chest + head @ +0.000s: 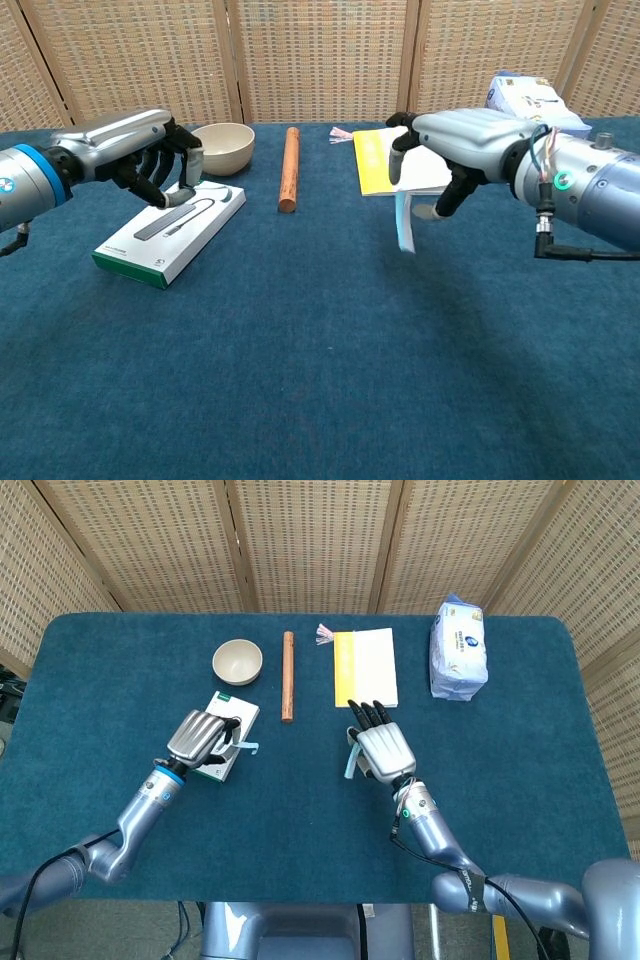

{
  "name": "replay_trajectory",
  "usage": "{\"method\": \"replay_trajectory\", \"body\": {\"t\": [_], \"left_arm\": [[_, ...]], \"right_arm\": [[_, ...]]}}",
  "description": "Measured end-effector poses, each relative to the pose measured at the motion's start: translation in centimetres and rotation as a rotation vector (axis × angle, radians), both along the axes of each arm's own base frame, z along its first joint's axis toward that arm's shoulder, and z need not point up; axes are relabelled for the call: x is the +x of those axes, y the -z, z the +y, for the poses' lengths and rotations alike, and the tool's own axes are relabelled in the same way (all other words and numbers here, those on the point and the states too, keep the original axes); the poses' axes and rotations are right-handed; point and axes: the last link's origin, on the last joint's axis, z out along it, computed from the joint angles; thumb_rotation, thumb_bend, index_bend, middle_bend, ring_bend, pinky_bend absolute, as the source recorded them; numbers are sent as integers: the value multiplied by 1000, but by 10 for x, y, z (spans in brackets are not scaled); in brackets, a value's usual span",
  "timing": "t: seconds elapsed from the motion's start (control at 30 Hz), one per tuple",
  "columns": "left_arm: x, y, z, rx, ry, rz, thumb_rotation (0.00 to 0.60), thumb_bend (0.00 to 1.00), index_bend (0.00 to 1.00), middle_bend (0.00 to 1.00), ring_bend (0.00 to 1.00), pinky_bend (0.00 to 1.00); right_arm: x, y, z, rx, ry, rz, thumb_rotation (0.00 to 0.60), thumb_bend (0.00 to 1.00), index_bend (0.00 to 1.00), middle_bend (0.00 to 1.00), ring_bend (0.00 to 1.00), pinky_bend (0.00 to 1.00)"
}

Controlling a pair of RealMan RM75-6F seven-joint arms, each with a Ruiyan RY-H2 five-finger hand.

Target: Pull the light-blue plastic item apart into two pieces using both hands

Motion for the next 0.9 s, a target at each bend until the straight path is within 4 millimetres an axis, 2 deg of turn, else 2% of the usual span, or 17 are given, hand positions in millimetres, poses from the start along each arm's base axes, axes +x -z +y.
{"method": "replay_trajectory", "body": {"t": [0.07,0.2,0.37,0.47,0.57,0.67,0.8,0.9], "left_arm": [[-3,-4,0,11,1,19,600,0,84,0,5,191],[-5,-14,-5,16,-9,14,600,0,9,0,0,105],[-7,-35,-18,43,-29,-23,600,0,0,0,0,42],[-16,-57,-29,95,-58,-39,600,0,0,0,0,36],[-32,-82,-47,163,-104,-56,600,0,0,0,0,24],[-58,-107,-68,245,-171,-59,600,0,0,0,0,5],[-96,-137,-107,344,-304,-45,600,0,0,0,0,0],[-117,-153,-136,383,-403,-46,600,0,0,0,0,0]], "right_arm": [[-3,-2,0,-2,17,0,600,0,0,0,0,0],[-7,-12,1,-25,28,-31,600,0,0,0,0,0],[-14,-31,7,-68,6,-75,600,0,0,0,0,0],[-25,-47,14,-107,-19,-93,600,0,0,0,0,0],[-42,-65,23,-150,-54,-99,600,0,0,0,0,0],[-68,-83,34,-190,-69,-108,600,0,0,0,0,0],[-114,-108,49,-257,-73,-91,600,0,0,0,0,0],[-144,-123,66,-310,-59,-81,600,0,0,0,0,0]]}}
